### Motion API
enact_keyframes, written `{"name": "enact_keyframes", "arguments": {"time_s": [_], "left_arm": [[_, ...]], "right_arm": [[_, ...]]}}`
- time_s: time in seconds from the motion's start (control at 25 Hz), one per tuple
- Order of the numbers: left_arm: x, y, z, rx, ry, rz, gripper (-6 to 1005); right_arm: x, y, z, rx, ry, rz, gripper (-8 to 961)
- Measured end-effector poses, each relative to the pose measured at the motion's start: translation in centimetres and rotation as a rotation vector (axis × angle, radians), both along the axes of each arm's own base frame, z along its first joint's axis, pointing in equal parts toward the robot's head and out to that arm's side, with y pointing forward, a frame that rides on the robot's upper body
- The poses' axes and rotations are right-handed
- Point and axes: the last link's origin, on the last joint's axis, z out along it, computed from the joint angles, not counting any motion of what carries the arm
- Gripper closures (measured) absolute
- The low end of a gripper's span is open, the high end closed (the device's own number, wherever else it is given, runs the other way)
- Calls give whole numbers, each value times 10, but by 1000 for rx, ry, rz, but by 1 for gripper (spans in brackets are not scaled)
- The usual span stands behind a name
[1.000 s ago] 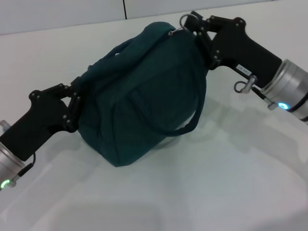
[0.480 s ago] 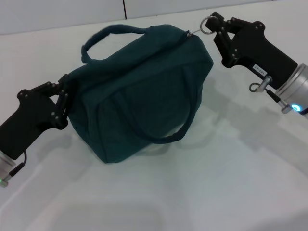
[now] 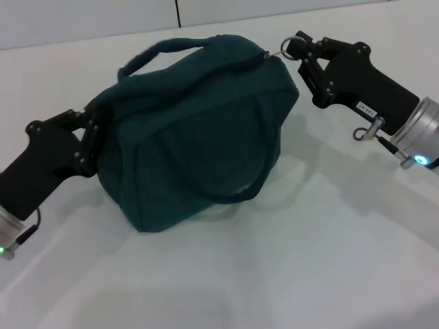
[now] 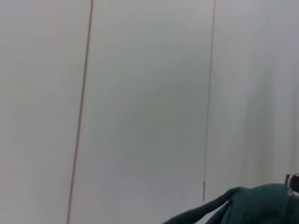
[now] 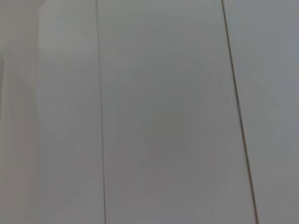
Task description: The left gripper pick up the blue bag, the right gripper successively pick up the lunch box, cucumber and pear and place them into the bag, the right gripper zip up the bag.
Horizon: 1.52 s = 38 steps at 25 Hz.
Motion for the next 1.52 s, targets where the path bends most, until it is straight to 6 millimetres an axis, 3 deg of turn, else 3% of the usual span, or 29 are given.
{"name": "enact_keyframes", "arguments": {"time_s": [0.24,0.48,0.72,1.0,1.52], "left_arm": [[10,5,-5,-16,3,-34,939],[10,7,-5,-12,8,-29,943],[10,10,-6,-11,19,-19,944],[12,11,-7,-17,26,-30,944],[14,10,-8,-25,29,-43,945]], "right_arm": [[1,-1,0,0,0,1,793],[10,-6,3,13,-17,-15,572],[33,-4,20,57,-120,-59,476],[36,11,25,50,-198,-75,487],[16,26,1,-20,-292,-36,492]]}}
